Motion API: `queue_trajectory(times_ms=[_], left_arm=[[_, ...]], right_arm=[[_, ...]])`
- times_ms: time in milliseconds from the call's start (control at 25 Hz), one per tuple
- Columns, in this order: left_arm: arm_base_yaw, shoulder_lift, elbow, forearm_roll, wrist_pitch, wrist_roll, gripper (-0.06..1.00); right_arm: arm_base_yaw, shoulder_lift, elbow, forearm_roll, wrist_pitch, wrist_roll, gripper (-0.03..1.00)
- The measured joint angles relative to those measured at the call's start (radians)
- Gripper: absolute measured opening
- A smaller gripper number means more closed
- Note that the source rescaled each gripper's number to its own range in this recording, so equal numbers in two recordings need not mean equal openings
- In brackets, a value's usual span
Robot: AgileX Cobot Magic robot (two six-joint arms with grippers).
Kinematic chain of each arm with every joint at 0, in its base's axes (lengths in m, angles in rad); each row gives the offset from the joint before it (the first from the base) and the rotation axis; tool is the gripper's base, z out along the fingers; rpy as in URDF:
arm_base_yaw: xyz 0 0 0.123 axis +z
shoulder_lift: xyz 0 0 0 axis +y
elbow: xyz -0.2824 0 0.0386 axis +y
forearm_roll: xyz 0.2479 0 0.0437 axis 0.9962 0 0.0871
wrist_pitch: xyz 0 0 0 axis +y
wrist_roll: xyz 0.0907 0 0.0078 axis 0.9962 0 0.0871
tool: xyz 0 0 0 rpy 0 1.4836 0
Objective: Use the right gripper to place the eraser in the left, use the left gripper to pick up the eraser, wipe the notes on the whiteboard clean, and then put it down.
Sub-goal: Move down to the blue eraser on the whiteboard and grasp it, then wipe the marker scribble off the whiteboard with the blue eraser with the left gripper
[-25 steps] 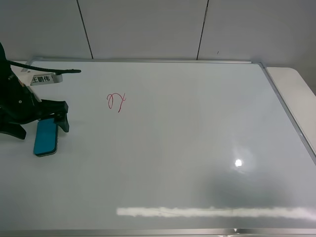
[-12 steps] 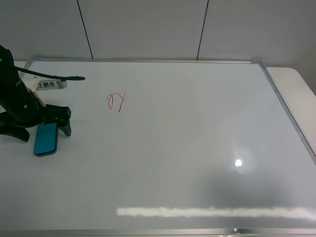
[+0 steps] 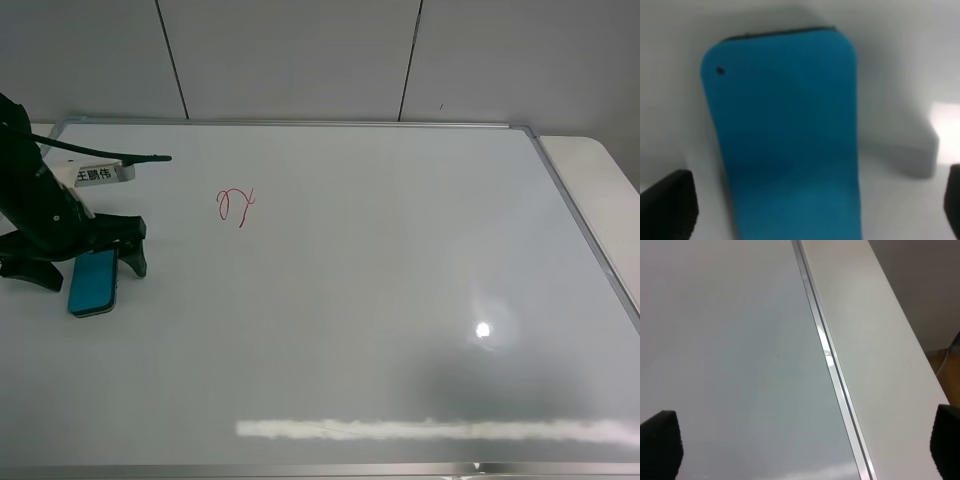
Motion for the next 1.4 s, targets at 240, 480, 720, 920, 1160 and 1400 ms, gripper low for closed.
queue_trajectory(times_ms=[240,480,720,920,1160,1400], left_arm=[[0.0,0.003,0.0,-0.003,-0.001,-0.001,1.0],[0.0,0.005,0.0,-0.004,0.002,-0.005,0.52],[0.0,0.006,-0.001,-0.003,0.012,0.0,0.07],[0.0,0.006,-0.003,-0.003,0.03,0.0,0.07],[0.0,0.006,-0.094,-0.003,0.167,0.014,0.07],[0.0,0.008,-0.228,-0.006,0.241,0.039,0.07]], right_arm=[[0.0,0.0,0.0,0.001,0.0,0.0,1.0],[0.0,0.0,0.0,0.001,0.0,0.0,1.0],[0.0,0.0,0.0,0.001,0.0,0.0,1.0],[0.0,0.0,0.0,0.001,0.0,0.0,1.0],[0.0,0.0,0.0,0.001,0.0,0.0,1.0],[0.0,0.0,0.0,0.001,0.0,0.0,1.0]])
